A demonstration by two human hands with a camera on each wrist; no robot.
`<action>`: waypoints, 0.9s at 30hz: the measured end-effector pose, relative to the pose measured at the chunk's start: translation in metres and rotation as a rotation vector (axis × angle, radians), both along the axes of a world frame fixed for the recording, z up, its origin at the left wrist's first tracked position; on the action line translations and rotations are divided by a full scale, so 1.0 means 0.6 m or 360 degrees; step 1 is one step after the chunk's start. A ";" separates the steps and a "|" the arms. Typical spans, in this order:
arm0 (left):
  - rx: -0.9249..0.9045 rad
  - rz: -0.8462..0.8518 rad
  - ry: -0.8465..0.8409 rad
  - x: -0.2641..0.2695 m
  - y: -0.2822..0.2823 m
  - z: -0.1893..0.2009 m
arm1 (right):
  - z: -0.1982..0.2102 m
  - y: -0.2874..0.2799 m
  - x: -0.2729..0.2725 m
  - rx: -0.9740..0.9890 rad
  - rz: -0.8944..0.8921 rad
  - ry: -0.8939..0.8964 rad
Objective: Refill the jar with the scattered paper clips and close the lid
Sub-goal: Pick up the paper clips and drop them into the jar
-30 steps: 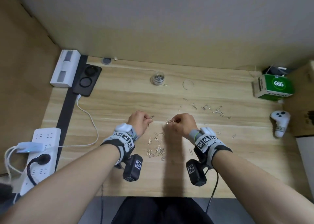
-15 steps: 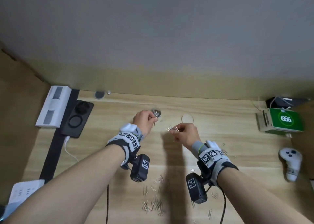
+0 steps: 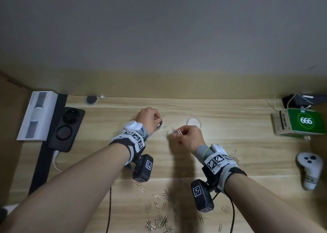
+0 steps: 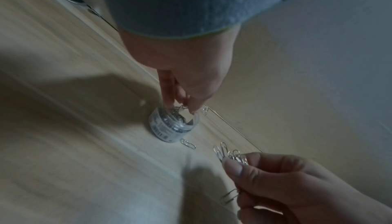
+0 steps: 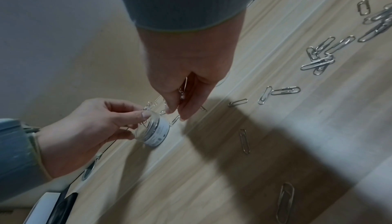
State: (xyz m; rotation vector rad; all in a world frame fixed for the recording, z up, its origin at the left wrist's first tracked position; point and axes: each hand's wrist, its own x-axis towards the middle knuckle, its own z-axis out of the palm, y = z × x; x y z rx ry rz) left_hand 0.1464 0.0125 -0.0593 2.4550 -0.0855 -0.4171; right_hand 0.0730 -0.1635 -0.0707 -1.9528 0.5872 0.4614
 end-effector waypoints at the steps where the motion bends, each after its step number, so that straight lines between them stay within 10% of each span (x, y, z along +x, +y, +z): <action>1: -0.0006 -0.0004 0.0007 -0.002 0.002 0.000 | -0.001 0.000 0.002 0.0003 -0.0002 0.0002; 27: -0.0128 0.0507 0.0066 -0.093 0.155 -0.006 | 0.006 0.115 0.071 -0.0223 0.0371 -0.0206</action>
